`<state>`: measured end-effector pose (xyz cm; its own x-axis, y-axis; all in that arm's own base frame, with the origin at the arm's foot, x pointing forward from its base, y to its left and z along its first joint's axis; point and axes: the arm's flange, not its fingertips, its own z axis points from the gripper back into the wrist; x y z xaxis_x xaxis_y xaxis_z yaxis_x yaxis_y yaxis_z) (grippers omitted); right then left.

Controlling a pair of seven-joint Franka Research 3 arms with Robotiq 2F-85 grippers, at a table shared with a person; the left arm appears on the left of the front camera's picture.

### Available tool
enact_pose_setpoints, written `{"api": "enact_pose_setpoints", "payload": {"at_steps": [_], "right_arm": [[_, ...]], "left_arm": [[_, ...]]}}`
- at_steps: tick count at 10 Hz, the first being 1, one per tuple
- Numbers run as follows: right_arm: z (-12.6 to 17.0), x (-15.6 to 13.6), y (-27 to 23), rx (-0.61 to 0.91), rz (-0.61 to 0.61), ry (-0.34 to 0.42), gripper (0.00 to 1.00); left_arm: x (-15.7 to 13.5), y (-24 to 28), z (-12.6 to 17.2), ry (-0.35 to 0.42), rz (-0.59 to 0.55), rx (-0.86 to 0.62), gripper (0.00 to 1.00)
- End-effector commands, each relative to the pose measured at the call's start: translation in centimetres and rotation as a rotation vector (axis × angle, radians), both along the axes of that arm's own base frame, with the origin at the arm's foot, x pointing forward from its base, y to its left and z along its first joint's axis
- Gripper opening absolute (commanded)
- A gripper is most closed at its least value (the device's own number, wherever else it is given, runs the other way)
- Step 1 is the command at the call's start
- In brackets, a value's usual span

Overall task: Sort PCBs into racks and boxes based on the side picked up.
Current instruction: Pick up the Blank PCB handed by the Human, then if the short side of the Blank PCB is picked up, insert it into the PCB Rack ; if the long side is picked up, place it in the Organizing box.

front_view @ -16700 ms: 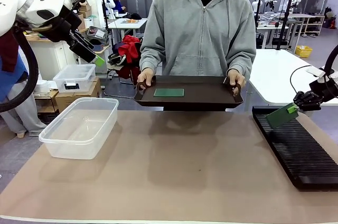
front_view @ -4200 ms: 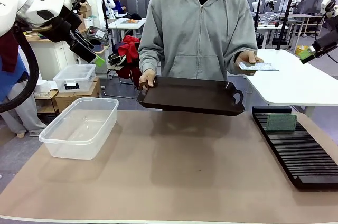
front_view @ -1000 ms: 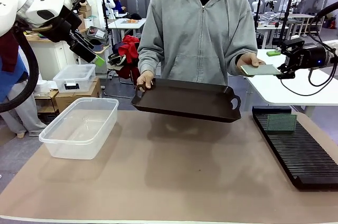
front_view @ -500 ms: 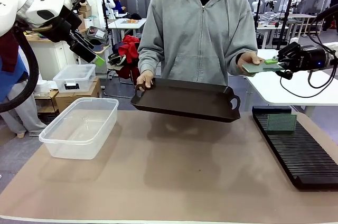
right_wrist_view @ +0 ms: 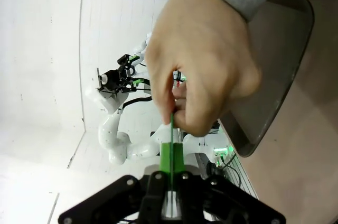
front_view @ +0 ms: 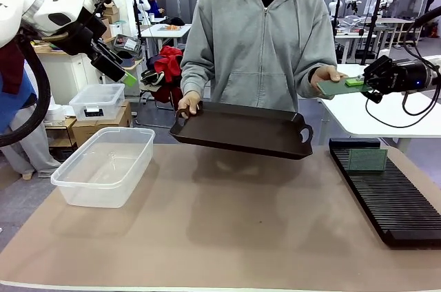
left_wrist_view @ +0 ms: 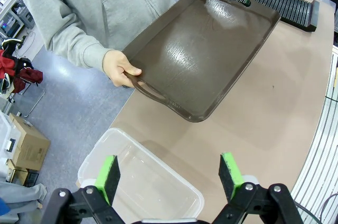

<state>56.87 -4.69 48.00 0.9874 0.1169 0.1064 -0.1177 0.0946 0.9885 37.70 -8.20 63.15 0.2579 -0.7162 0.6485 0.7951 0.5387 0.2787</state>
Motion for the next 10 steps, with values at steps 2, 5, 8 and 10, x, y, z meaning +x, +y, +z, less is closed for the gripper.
{"api": "enact_pose_setpoints", "payload": {"at_steps": [2,5,8,10], "right_arm": [[0.48,0.52,-0.26,0.035,0.013,0.029,0.00],[-0.04,-0.06,-0.11,0.003,0.003,0.004,0.00],[-0.04,-0.06,-0.11,0.003,0.003,0.004,0.00],[-0.04,-0.06,-0.11,0.003,0.003,0.004,0.00]], "left_arm": [[-0.05,0.04,-0.14,0.006,-0.002,0.002,1.00],[-0.05,0.04,-0.14,0.006,-0.002,0.002,1.00],[-0.05,0.04,-0.14,0.006,-0.002,0.002,1.00],[-0.05,0.04,-0.14,0.006,-0.002,0.002,1.00]]}}
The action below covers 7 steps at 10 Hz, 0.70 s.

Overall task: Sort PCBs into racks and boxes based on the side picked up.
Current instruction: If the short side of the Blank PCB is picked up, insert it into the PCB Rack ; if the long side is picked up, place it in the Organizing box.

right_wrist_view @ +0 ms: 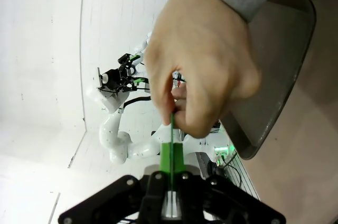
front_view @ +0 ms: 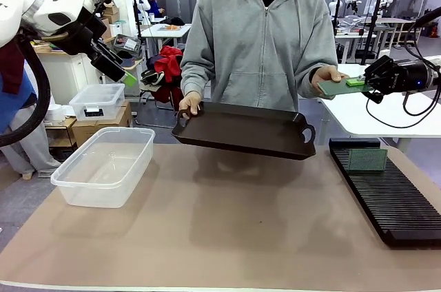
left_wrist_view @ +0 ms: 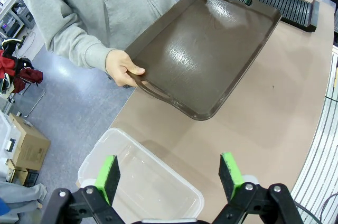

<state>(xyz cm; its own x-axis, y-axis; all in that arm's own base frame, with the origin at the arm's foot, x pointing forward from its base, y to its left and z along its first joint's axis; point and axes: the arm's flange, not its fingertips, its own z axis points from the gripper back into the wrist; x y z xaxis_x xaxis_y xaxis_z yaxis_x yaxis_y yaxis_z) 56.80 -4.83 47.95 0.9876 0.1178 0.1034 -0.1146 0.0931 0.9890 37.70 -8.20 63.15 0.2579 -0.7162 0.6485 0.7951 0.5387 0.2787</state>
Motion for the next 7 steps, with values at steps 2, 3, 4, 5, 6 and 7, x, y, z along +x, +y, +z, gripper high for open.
{"api": "enact_pose_setpoints", "payload": {"at_steps": [2,3,4,5,6,7], "right_arm": [[0.01,0.01,0.04,0.002,0.002,0.001,0.00],[0.01,0.01,0.04,0.002,0.002,0.001,0.00],[0.01,0.01,0.04,0.002,0.002,0.001,0.00],[0.01,0.01,0.04,0.002,0.002,0.001,0.00],[0.01,0.01,0.04,0.002,0.002,0.001,0.00],[0.01,0.01,0.04,0.002,0.002,0.001,0.00]], "left_arm": [[-0.05,0.03,-0.14,0.006,-0.002,0.002,1.00],[-0.05,0.03,-0.14,0.006,-0.002,0.002,1.00],[-0.05,0.03,-0.14,0.006,-0.002,0.002,1.00],[-0.05,0.03,-0.14,0.006,-0.002,0.002,1.00],[-0.05,0.03,-0.14,0.006,-0.002,0.002,1.00],[-0.05,0.03,-0.14,0.006,-0.002,0.002,1.00]]}}
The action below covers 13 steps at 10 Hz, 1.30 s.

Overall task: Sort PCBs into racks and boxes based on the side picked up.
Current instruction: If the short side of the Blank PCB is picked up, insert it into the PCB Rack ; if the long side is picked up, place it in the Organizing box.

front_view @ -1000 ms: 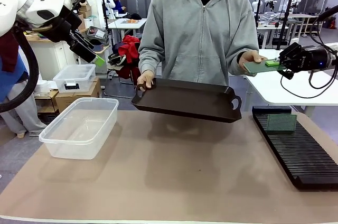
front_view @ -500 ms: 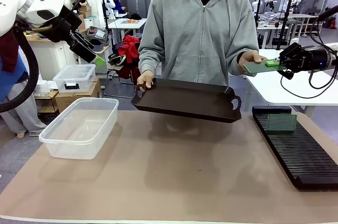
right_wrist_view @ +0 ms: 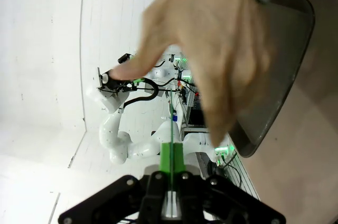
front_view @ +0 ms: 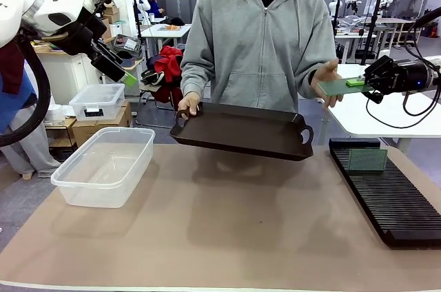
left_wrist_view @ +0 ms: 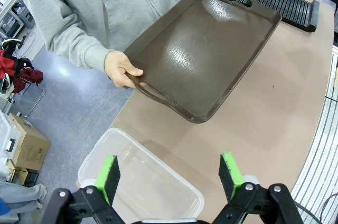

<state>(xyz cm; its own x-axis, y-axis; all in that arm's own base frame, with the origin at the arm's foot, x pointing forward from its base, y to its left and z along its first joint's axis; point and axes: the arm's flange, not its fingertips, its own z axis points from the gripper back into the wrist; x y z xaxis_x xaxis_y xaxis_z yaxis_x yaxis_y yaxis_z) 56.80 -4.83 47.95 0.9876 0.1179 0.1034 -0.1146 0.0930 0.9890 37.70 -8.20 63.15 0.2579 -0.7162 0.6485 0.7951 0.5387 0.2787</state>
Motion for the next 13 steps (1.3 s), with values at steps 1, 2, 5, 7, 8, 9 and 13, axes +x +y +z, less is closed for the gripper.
{"api": "enact_pose_setpoints", "payload": {"at_steps": [1,2,5,7,8,9,13], "right_arm": [[0.0,0.0,0.0,0.002,0.002,0.001,0.00],[0.0,0.0,0.0,0.002,0.002,0.001,0.00],[0.0,0.0,0.0,0.002,0.002,0.001,0.00],[0.0,0.0,0.0,0.002,0.002,0.001,0.00],[0.0,0.0,0.0,0.002,0.002,0.001,0.00],[0.0,0.0,0.0,0.002,0.002,0.001,0.00],[1.9,-1.7,-0.9,-0.074,-0.010,-0.157,0.02]], "left_arm": [[-0.1,0.0,-0.1,0.006,-0.002,0.002,1.00],[-0.1,0.0,-0.1,0.006,-0.002,0.002,1.00],[-0.1,0.0,-0.1,0.006,-0.002,0.002,1.00],[-0.1,0.0,-0.1,0.006,-0.002,0.002,1.00],[-0.1,0.0,-0.1,0.006,-0.002,0.002,1.00],[-0.1,0.0,-0.1,0.006,-0.002,0.002,1.00],[-0.1,0.0,-0.1,0.006,-0.002,0.002,1.00]]}}
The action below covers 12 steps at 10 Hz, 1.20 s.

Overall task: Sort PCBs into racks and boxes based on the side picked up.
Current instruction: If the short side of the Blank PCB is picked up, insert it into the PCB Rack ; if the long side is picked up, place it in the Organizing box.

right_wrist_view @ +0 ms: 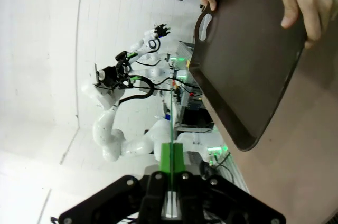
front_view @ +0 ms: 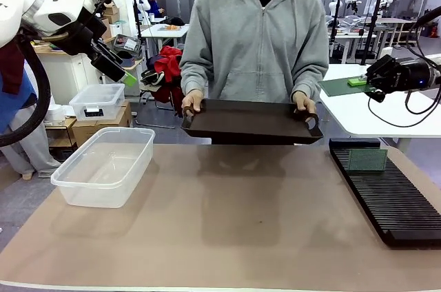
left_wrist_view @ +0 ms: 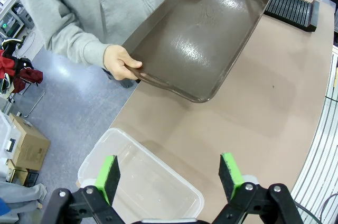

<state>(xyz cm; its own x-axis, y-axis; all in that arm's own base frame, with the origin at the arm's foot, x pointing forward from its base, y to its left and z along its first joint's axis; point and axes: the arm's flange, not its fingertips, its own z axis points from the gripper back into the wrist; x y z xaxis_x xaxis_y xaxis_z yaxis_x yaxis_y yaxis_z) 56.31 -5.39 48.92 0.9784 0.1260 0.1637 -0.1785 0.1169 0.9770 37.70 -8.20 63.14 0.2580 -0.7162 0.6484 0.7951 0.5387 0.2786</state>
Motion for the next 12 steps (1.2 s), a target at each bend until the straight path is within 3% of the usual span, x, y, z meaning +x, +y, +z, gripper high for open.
{"api": "enact_pose_setpoints", "payload": {"at_steps": [1,7,10,12], "right_arm": [[2.1,-2.3,-0.9,-0.074,-0.042,-0.205,0.02],[4.9,-8.4,-3.7,-0.144,-0.001,-0.603,0.02],[5.1,-10.9,-5.1,-0.281,0.024,-0.869,0.02],[4.4,-12.1,-6.8,-0.329,0.137,-1.011,0.02]], "left_arm": [[-0.1,0.0,-0.1,0.006,-0.002,0.002,1.00],[-0.1,0.0,-0.1,0.006,-0.002,0.002,1.00],[-0.1,0.0,-0.1,0.006,-0.002,0.002,1.00],[-0.1,0.0,-0.1,0.006,-0.002,0.002,1.00]]}}
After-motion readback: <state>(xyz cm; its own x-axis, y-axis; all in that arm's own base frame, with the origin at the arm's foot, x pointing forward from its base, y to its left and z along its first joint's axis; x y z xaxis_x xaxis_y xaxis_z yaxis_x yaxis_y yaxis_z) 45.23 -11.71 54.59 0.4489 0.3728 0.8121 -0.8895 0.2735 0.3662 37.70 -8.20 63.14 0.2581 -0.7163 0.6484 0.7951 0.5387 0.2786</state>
